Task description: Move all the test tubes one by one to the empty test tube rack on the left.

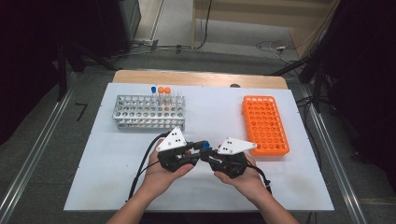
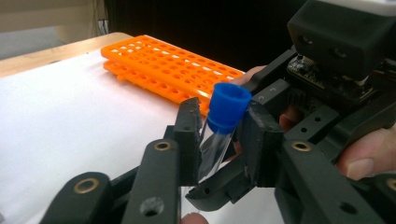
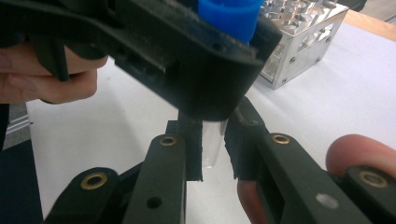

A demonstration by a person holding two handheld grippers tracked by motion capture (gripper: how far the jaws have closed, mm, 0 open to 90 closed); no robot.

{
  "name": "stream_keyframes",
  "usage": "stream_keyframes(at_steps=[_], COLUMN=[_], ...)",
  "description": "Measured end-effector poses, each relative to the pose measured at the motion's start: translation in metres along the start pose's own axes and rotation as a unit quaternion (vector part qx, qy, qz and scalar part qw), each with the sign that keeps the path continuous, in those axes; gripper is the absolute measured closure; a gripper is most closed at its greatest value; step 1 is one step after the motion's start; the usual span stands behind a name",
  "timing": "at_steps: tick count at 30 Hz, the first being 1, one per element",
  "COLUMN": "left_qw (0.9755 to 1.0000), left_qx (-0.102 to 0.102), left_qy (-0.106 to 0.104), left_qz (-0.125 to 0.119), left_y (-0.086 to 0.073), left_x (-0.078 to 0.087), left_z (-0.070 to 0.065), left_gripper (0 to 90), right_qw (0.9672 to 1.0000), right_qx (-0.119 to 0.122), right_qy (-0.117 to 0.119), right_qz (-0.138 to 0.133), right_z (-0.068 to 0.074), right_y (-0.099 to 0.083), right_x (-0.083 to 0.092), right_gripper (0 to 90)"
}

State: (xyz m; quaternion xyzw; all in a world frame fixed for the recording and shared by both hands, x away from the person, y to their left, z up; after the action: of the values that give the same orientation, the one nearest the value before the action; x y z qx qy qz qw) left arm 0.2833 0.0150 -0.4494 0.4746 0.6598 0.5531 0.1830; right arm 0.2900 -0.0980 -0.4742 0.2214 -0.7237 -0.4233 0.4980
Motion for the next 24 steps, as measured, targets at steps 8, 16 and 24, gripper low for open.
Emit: stream_keyframes(at_steps=[8,16,24], left_qw=[0.9997,0.9977,0.9921], left_qx=[-0.004,0.025,0.042], left_qy=[0.013,0.043,0.093], left_qz=[-0.022,-0.046,-0.072], left_y=[0.004,0.015,0.032], left_x=[0.004,0.022,0.052], left_z=[0.005,0.032,0.072], left_gripper=[76.8,76.9,76.9], right_qw=[0.9999,0.9996,0.998], right_qx=[-0.003,0.008,-0.036], right_qy=[0.004,-0.003,-0.039], right_qz=[-0.013,-0.027,-0.034], right_z=[-0.003,-0.012,-0.037], right_y=[-0.001,-0.018,-0.043], right_x=[0.003,0.024,0.06], right_gripper=[73.2,34.7,0.0])
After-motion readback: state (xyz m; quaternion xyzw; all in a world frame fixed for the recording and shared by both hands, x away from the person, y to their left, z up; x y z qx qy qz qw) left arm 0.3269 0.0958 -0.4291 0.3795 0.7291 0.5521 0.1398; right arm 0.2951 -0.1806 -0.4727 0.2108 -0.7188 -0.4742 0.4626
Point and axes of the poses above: each handheld gripper's, and its own axes: x roughly backward along the jaws, y roughly out of its top, z roughly to its left, the point moved 6 cm from there along -x, roughly forward along the jaws, and after that the axes turned 11 degrees about x, right-handed, at the moved point
